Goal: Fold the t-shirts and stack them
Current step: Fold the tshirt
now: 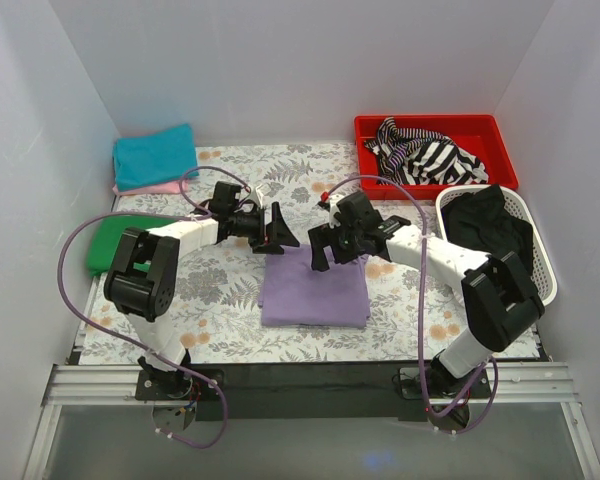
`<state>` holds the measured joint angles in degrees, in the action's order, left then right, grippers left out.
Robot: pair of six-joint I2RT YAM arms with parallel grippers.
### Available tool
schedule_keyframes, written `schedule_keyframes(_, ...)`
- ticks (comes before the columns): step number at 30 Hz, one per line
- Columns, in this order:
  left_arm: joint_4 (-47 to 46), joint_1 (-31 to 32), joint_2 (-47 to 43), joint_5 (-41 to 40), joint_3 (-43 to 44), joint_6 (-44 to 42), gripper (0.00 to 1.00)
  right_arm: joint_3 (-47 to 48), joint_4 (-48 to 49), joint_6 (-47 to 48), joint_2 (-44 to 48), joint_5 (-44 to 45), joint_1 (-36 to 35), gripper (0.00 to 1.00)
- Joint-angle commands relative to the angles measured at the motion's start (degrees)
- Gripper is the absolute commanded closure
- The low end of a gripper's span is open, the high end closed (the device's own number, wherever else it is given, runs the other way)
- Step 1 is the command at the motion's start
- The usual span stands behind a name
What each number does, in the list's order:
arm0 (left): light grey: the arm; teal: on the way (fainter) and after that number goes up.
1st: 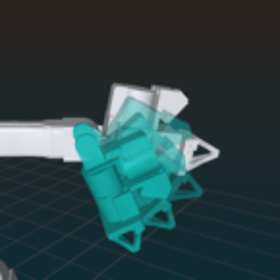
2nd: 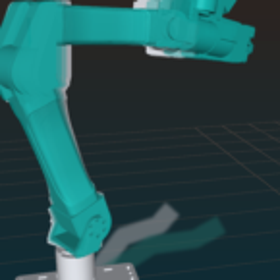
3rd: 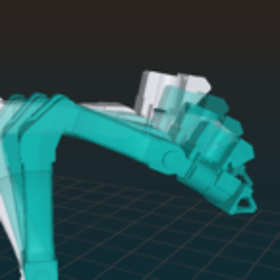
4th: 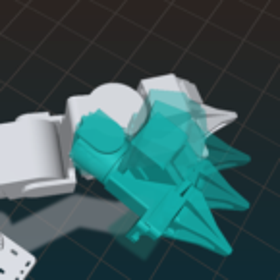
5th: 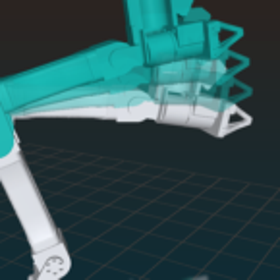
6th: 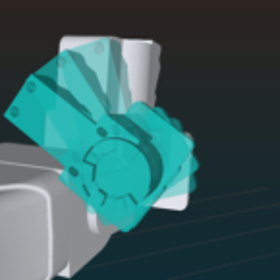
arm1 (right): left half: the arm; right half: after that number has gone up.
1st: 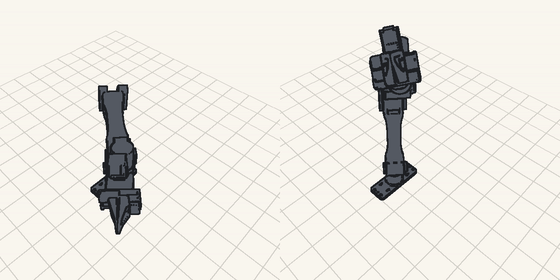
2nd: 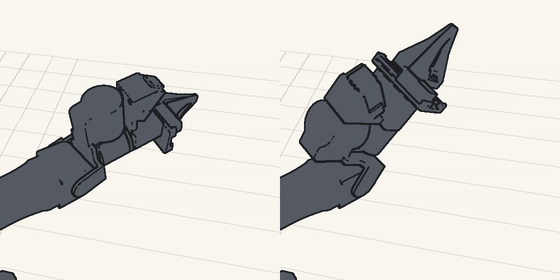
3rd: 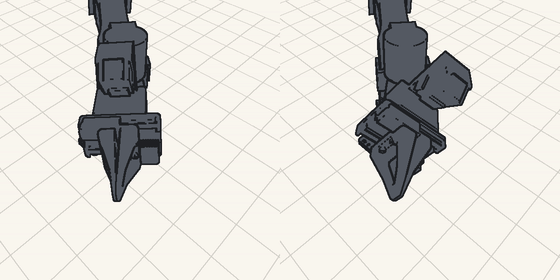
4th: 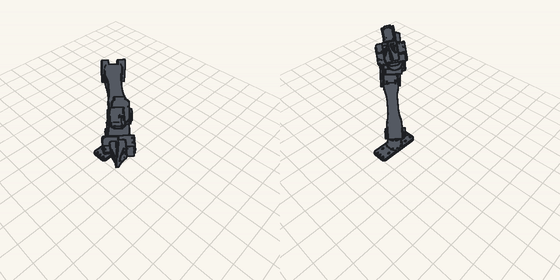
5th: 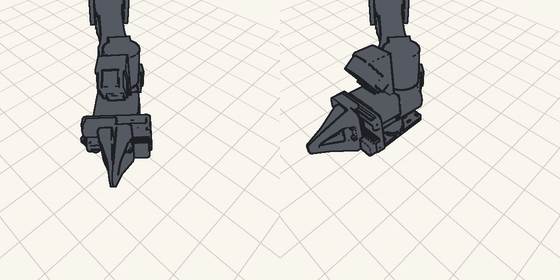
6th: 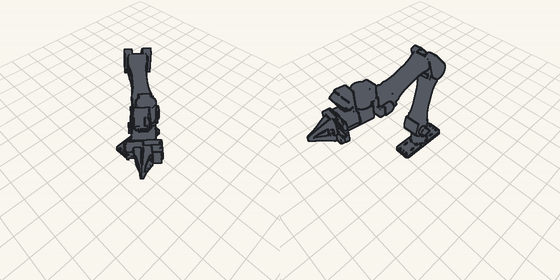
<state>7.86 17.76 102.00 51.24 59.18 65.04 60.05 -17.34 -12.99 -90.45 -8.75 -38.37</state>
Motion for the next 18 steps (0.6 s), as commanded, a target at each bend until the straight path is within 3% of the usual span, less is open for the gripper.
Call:
schedule_keyframes(1, -2.3, 0.2, 1.1, -2.5, 0.5, 1.0, 0.18, -1.3, 4.0, 0.1, -2.1, 0.2, 1.1, 0.01)
schedule_keyframes(18, 2.8, 0.2, 9.3, -8.8, 7.4, -4.2, 0.18, -4.9, 7.5, 2.4, -7.1, 6.0, 7.2, 0.02)
